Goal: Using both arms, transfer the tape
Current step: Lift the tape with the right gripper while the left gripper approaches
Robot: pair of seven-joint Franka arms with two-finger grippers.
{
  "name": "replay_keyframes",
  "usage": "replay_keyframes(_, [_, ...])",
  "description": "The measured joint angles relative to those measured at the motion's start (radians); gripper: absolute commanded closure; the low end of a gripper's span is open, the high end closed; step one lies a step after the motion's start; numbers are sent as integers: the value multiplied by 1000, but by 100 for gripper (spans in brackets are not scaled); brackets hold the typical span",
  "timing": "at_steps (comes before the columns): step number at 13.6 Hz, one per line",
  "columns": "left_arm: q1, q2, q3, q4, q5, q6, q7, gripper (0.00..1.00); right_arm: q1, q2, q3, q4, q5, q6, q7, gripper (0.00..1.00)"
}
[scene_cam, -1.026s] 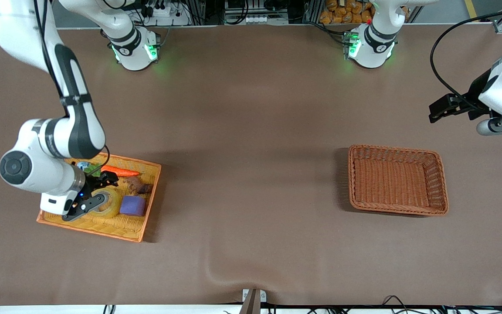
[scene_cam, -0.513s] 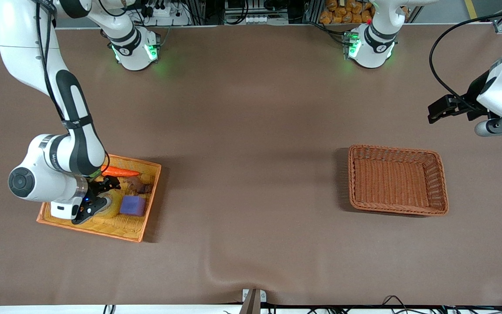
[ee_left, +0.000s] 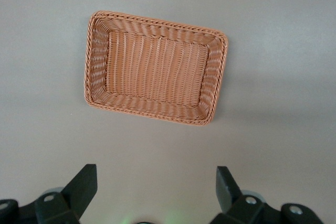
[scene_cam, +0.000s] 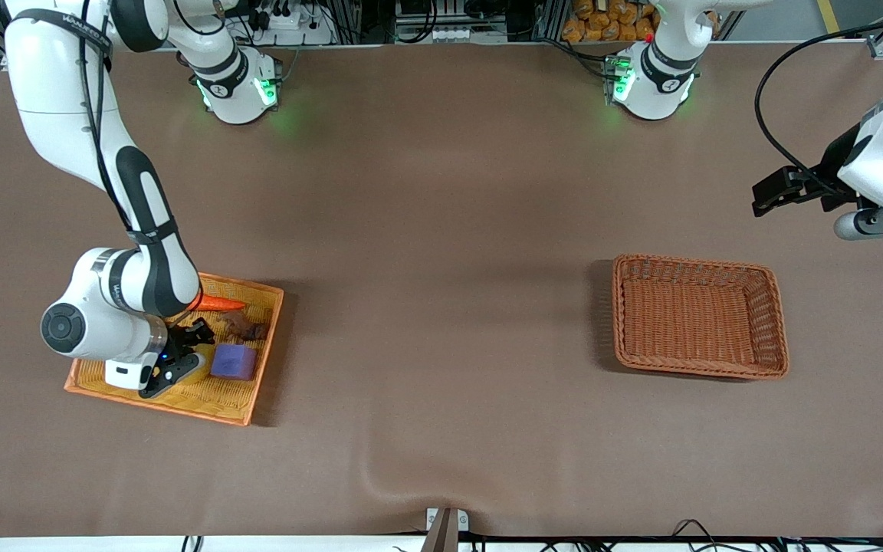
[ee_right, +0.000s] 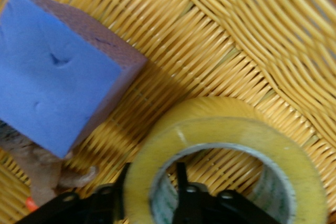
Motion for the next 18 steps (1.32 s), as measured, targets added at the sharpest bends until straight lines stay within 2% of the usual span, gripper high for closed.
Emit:
replay_keyframes(3, [0,0,0,-1,0,-1,0,0,0,-32,-2,44,0,-96,5,100])
replay_keyframes(5, [0,0,0,-2,0,-2,0,0,2,-90,-2,102,0,-223,38,100])
replay_keyframes(7, [1,1,0,-6,0,-4,0,0,14,-155,2,183,3,-389,128,100])
replay_keyframes(9, [2,2,1,-14,0,-4,0,0,65,-195,22,240,8,-462,232,100])
replay_keyframes(13, [21,17,3,-16,0,-4,1,0,281,-181,44,275,10,-418,590,100])
replay_keyframes(15, [24,26,3,-16,0,-2,2,0,391,-133,50,281,14,-301,764,100])
replay_keyframes(18, [23,52,0,-17,0,6,2,0,550,-6,58,300,20,-63,1051,100])
